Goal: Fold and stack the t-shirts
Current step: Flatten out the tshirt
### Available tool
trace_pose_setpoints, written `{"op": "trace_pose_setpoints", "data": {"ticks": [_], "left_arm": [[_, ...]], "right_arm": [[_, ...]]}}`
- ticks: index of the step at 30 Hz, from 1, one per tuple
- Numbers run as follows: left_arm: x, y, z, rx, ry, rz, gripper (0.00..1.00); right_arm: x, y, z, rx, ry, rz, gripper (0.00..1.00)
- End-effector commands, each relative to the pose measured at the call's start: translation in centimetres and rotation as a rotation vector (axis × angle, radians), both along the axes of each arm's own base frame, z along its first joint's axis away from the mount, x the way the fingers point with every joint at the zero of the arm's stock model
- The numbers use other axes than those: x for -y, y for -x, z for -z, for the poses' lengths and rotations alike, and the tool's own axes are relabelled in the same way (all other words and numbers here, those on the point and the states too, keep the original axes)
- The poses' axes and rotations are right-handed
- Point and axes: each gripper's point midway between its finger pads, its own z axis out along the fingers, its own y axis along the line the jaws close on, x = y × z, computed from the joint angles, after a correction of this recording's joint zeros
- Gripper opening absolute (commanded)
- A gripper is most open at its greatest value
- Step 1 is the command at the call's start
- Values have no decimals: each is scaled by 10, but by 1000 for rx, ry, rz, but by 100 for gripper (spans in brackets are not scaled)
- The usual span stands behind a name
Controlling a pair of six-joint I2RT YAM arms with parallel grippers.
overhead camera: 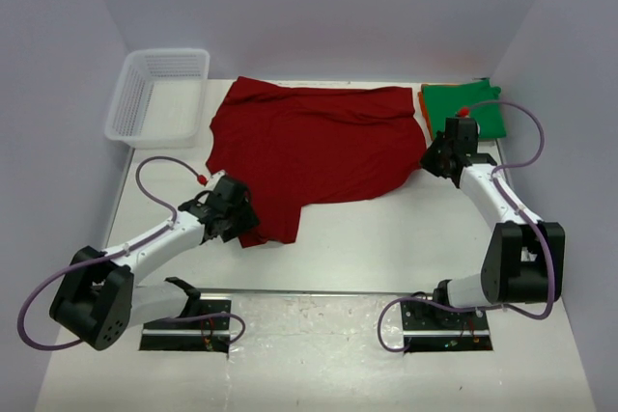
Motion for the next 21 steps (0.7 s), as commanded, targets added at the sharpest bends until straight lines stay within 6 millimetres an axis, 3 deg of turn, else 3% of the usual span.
{"op": "trace_pose_setpoints", "data": {"ticks": [1,9,21], "left_arm": [[22,-16,-17,32,74,42,59],[20,-19,-19,32,48,48,52],[15,1,-16,-37,41,57,49]], "right_arm": [[-13,-3,-12,52,-11,-50,0],[-14,-4,-12,48,-8,-53,0],[-11,-4,-21,63,9,-43,0]]}}
